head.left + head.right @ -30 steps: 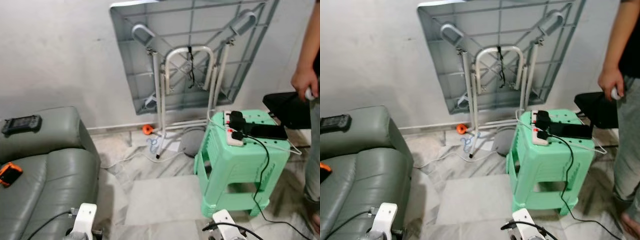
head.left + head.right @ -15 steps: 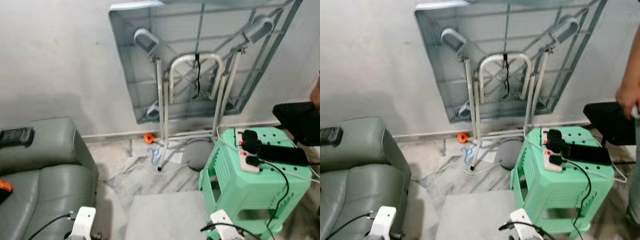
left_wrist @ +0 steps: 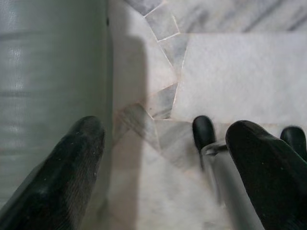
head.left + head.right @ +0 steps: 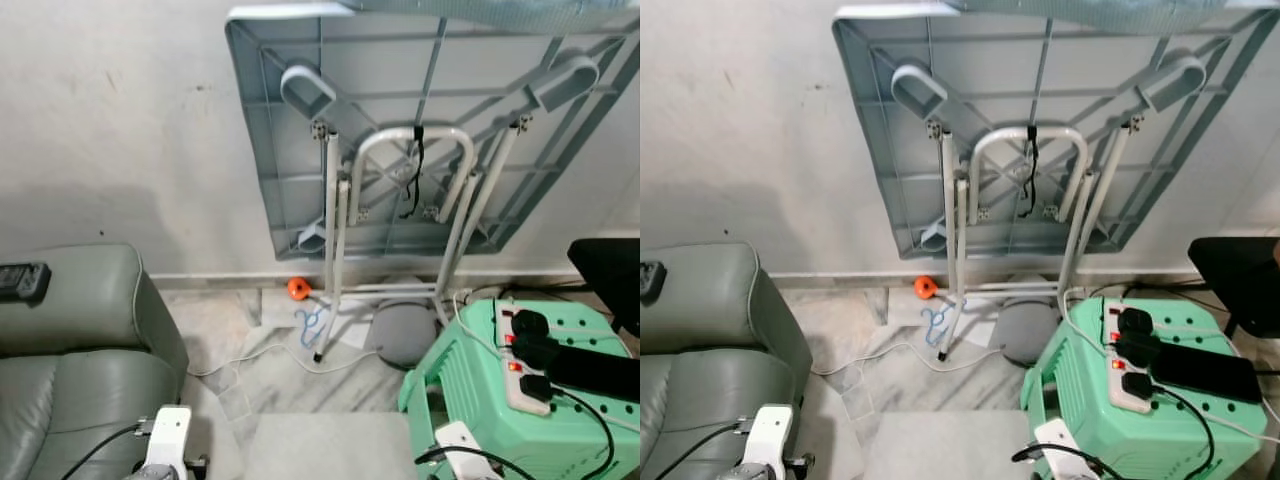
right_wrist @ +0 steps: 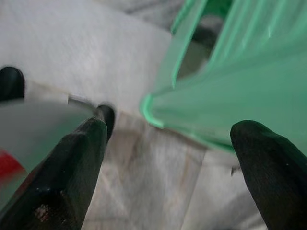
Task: Move the pillow to the sofa
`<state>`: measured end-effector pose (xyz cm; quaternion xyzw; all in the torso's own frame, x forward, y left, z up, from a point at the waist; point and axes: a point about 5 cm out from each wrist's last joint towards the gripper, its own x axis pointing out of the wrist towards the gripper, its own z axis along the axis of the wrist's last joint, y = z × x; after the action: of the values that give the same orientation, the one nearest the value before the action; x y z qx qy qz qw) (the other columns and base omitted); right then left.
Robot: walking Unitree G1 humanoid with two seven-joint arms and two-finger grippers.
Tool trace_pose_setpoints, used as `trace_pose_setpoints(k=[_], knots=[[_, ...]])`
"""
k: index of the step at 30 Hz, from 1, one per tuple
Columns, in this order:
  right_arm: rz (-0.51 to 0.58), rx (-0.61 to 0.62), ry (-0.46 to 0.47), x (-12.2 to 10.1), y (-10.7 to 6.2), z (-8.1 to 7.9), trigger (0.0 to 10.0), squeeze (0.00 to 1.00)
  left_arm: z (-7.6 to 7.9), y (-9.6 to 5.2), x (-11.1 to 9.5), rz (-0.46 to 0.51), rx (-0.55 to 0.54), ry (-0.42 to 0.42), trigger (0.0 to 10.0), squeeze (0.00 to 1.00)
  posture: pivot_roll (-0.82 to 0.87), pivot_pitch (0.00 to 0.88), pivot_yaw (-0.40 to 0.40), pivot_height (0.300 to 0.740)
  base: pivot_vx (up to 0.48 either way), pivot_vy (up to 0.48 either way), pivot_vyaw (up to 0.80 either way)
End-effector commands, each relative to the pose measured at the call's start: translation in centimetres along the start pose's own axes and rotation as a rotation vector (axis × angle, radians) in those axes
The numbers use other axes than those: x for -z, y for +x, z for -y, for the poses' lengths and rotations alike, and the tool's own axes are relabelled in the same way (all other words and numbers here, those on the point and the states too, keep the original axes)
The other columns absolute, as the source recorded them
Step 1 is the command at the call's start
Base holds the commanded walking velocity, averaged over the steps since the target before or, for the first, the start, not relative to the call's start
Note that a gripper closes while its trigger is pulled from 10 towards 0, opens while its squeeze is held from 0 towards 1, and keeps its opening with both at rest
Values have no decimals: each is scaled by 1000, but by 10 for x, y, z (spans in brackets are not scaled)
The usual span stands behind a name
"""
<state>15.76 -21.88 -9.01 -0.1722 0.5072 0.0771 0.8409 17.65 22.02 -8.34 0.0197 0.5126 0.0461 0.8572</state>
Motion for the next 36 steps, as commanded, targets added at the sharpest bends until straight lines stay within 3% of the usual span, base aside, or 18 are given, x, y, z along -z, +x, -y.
trace_pose_setpoints(k=[1,3,10,17,26,28,31,33,34,36], knots=[[-32,32,42,9,-2,9,10000,0,1,0,-3,11,-7,-66,10000,0,-169,0,52,740,0,0,0],[-26,48,58,8,-2,13,10000,0,1,0,-6,23,-4,-111,10000,0,-168,0,51,740,0,0,0],[10,80,50,-9,-1,21,10000,0,3,1,-25,102,29,-158,10000,0,-171,0,47,740,0,0,0],[33,99,39,-18,1,20,10000,0,-1,-1,-45,176,40,-146,10000,0,-177,0,45,740,0,0,0],[85,145,84,-29,1,23,10000,0,32,-4,-94,287,121,-66,10000,0,-190,0,54,740,0,0,0],[97,147,106,-31,1,22,10000,0,40,-5,-100,296,137,26,10000,0,-193,0,54,740,0,0,0],[122,155,146,-38,1,22,10000,0,44,-5,-102,300,147,85,10000,0,-195,0,57,740,0,0,0],[159,166,175,-49,1,25,10000,0,45,-6,-105,307,143,91,10000,0,-199,0,62,740,0,0,0],[208,174,244,-64,1,30,10000,0,45,-7,-110,320,141,97,10000,0,-201,0,65,740,0,0,0],[262,170,281,-82,0,33,10000,0,45,-8,-115,332,139,85,10000,0,-203,0,67,740,0,0,0]])
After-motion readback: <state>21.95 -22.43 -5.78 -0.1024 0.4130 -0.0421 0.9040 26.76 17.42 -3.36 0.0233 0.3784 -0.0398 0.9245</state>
